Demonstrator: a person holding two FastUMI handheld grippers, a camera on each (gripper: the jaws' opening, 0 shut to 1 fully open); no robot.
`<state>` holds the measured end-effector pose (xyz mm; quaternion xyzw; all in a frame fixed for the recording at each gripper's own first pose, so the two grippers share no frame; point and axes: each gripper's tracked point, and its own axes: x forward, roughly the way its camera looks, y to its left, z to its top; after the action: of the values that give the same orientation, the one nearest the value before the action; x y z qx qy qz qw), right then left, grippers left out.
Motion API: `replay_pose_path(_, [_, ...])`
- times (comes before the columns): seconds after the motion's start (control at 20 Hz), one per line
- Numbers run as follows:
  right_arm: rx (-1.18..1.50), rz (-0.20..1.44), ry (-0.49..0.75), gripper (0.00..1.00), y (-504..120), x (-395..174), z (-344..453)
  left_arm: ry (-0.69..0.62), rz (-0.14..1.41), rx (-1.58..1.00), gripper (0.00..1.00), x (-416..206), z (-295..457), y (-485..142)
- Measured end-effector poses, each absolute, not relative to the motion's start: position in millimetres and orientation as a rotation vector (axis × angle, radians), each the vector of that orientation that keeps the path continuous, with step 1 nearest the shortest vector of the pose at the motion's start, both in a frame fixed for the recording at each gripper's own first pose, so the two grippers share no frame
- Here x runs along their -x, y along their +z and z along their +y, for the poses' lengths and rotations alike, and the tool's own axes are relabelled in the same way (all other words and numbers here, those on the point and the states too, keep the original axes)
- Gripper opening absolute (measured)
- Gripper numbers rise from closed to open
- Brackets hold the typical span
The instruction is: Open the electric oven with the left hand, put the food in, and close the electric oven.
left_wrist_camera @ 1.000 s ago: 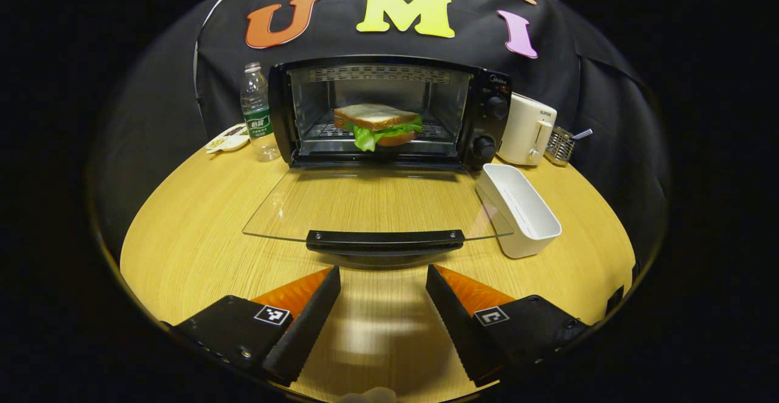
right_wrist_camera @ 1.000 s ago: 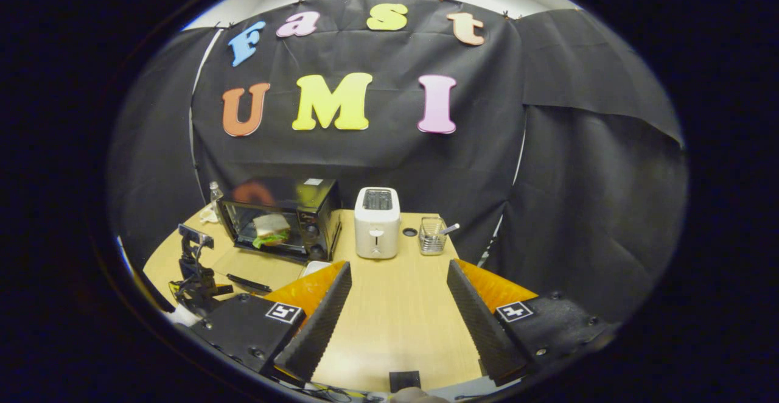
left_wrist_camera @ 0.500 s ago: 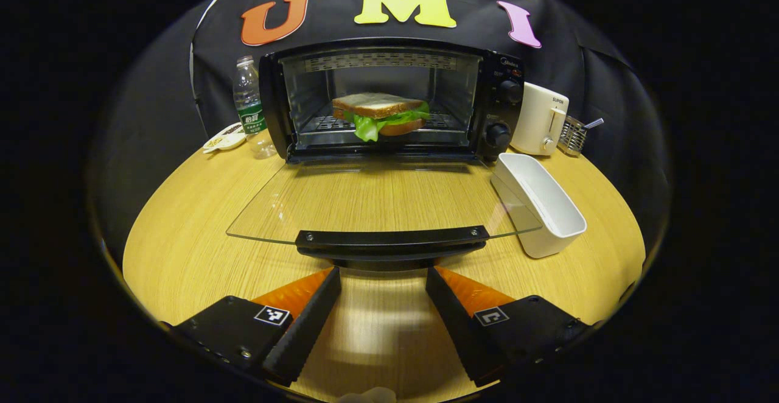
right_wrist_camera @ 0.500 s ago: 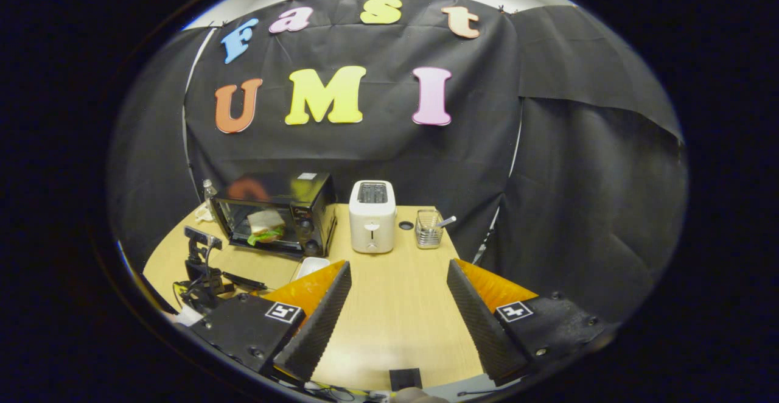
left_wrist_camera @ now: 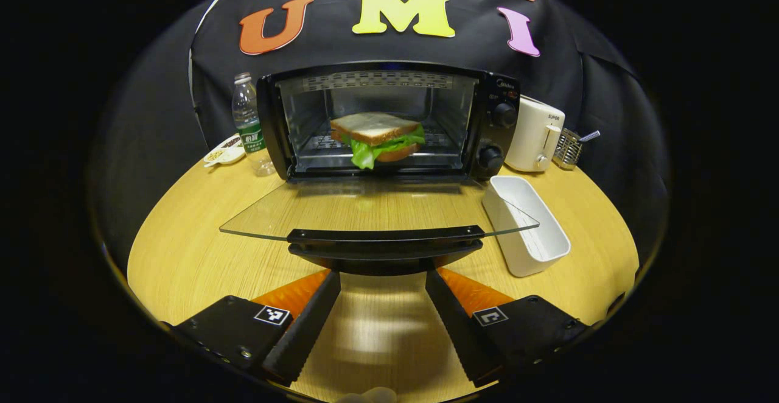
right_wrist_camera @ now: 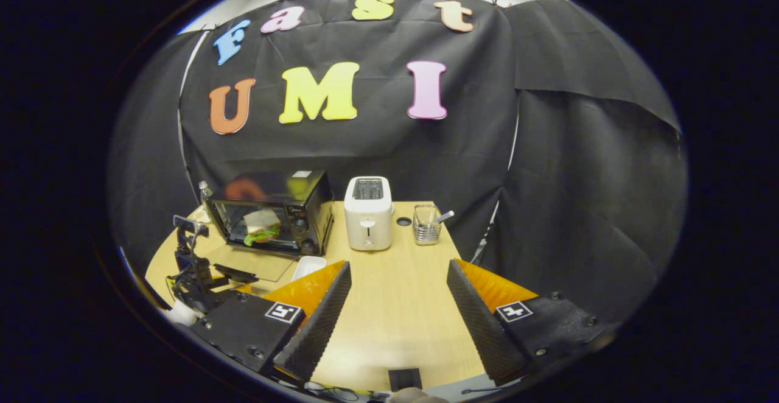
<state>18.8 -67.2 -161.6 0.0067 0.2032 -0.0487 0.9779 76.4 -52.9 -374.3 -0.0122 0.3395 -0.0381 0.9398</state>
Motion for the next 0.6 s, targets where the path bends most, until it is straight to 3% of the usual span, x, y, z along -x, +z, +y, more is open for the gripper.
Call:
replay_pose_path(0.25, [-0.046,0.417,-0.089,1.0,-167,-27,-69,-0.088,0.638,-0.002,0.93,-101,-55,-344])
replay_pose_path(0.3, [-0.055,0.418,-0.087,0.91,-167,-29,-69,-0.09,0.629,-0.006,0.94,-106,-55,-339])
replay_pose_path(0.35, [-0.063,0.417,-0.089,1.0,-168,-30,-70,-0.093,0.623,-0.005,0.93,-110,-57,-334])
replay_pose_path(0.4, [-0.072,0.416,-0.09,1.0,-168,-31,-70,-0.095,0.618,-0.004,0.93,-115,-58,-330])
replay_pose_path(0.45, [-0.08,0.421,-0.09,0.91,-168,-31,-70,-0.095,0.61,-0.008,0.94,-121,-57,-324])
replay_pose_path(0.5, [-0.086,0.421,-0.092,1.0,-169,-32,-71,-0.095,0.6,-0.014,0.94,-128,-57,-319])
replay_pose_path(0.6, [-0.091,0.417,-0.103,1.0,-166,-34,-75,-0.091,0.599,-0.005,0.94,-138,-58,-312])
